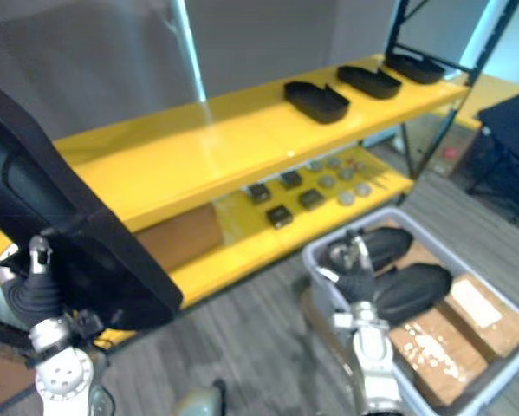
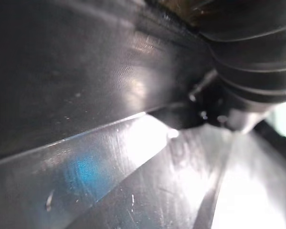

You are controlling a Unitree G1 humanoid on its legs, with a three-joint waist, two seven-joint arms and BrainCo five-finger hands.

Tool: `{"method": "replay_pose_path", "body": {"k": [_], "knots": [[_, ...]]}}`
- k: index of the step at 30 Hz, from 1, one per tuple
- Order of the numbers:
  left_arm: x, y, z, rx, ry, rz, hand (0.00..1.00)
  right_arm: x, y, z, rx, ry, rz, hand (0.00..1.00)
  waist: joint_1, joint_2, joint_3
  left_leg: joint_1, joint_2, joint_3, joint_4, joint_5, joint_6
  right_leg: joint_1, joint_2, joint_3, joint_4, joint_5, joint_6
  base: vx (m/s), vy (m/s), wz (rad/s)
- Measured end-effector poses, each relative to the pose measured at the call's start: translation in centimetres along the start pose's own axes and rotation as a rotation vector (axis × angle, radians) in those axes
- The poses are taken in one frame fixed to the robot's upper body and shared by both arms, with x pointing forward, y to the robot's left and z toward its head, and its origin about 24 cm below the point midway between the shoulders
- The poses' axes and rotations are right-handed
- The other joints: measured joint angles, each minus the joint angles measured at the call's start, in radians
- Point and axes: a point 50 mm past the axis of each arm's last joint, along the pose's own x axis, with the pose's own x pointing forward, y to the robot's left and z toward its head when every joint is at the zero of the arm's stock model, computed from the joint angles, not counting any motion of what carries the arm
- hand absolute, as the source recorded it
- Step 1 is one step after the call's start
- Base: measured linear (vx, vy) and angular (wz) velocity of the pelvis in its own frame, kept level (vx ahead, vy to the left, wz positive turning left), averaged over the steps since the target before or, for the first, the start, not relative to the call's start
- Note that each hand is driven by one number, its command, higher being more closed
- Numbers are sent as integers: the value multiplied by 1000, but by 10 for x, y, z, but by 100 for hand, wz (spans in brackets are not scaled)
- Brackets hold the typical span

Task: Walk over and take plastic housings, then place them on the shelf

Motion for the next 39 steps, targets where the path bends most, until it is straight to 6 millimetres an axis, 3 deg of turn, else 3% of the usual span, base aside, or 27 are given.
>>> {"method": "replay_pose_path", "body": {"k": [1,3,4,6,7,8,9,12,13,14,15,16,17,19,22,26,29,33,35,39], "knots": [[1,-1,1,-2,-8,1,100,0,0,-1,3,6,-3,0,0,-5,-9,4,-9,-7,4,-9,11,-63,-26,38,113,50,-21,279,245,45],[9,-2,5,0,-48,-8,100,4,4,-3,28,4,0,0,0,-13,-35,22,-14,-32,-28,-19,29,-188,-55,95,317,239,-43,290,247,31],[11,-3,6,1,-56,-10,100,8,6,-4,31,1,5,0,-1,-14,-36,35,-13,-37,-40,-20,36,-211,-61,105,354,278,-40,333,126,17],[19,-8,5,-16,-62,10,100,20,10,4,31,-38,25,0,-4,13,-22,132,27,-70,-94,-22,42,-249,10,114,360,109,-32,357,100,10],[21,-10,4,-22,-63,15,100,22,11,7,29,-52,30,0,-5,23,-26,151,40,-75,-116,-20,38,-262,43,115,307,89,-31,307,43,15],[28,-15,3,-35,-66,14,100,26,10,16,21,-87,34,0,-9,39,-32,176,60,-84,-147,-15,30,-284,108,131,157,77,-25,279,-10,31],[36,-20,0,-35,-70,1,100,29,7,27,5,-132,45,0,-17,41,-32,186,58,-96,-159,-17,27,-317,156,198,12,92,0,265,-37,47],[46,-30,-13,-15,-25,-15,100,31,-2,38,8,-172,35,0,-67,40,-33,204,32,-168,-156,-26,12,-358,194,327,-123,130,50,241,-146,96],[44,-35,-18,-16,5,-32,100,31,-6,39,17,-177,21,0,-80,32,-37,214,21,-197,-154,-39,-9,-362,197,363,-141,175,53,250,-270,124],[42,-37,-18,-17,12,-46,100,29,-7,41,15,-187,17,0,-92,2,-55,214,1,-207,-152,-63,-28,-360,191,375,-148,255,40,293,-375,126],[39,-41,-20,-29,25,-49,100,29,-9,46,-2,-203,20,0,-96,11,-57,215,10,-216,-149,-90,-35,-359,193,366,-129,246,60,220,-317,103],[27,-46,-24,-49,73,-61,100,30,-14,51,-44,-218,20,0,-86,62,-65,204,63,-214,-137,-100,-45,-344,228,323,-137,231,37,239,-289,63],[21,-47,-27,-55,99,-74,100,30,-15,54,-69,-229,16,0,-76,93,-66,203,94,-191,-140,-93,-57,-325,245,291,-161,227,28,226,-232,67],[17,-53,-27,-75,113,-124,100,29,-22,60,-83,-253,-30,0,-89,113,-68,196,134,-48,-162,-31,-73,-270,243,216,-199,235,6,252,-238,97],[21,-65,-18,-117,67,-215,100,24,-39,80,-111,-348,-113,0,-104,110,-67,225,154,181,-204,24,-63,-175,230,134,-266,236,4,167,-124,84],[28,-85,-4,-150,1,-354,100,18,-39,107,-114,-488,-122,0,-111,105,-66,272,135,216,-287,35,-63,-145,224,140,-305,243,15,46,29,16],[33,-98,-4,-117,14,-460,100,11,-38,108,-98,-494,-124,0,-128,93,-72,273,117,242,-309,43,-52,-149,220,159,-348,270,27,-7,48,-22],[44,-114,-19,-71,103,-591,100,0,-39,100,-89,-464,-113,0,-161,93,-71,292,111,285,-333,48,-49,-152,225,202,-383,294,32,-2,32,-33],[60,-128,-38,13,186,-667,100,-8,-41,94,-105,-429,-91,0,-187,96,-70,317,112,333,-353,51,-53,-154,239,242,-400,310,27,-13,13,-46],[101,-134,-65,207,300,-676,100,-18,-42,93,-126,-412,-68,0,-253,103,-66,319,116,386,-358,52,-55,-183,256,293,-402,322,23,-43,-11,-45]]}}
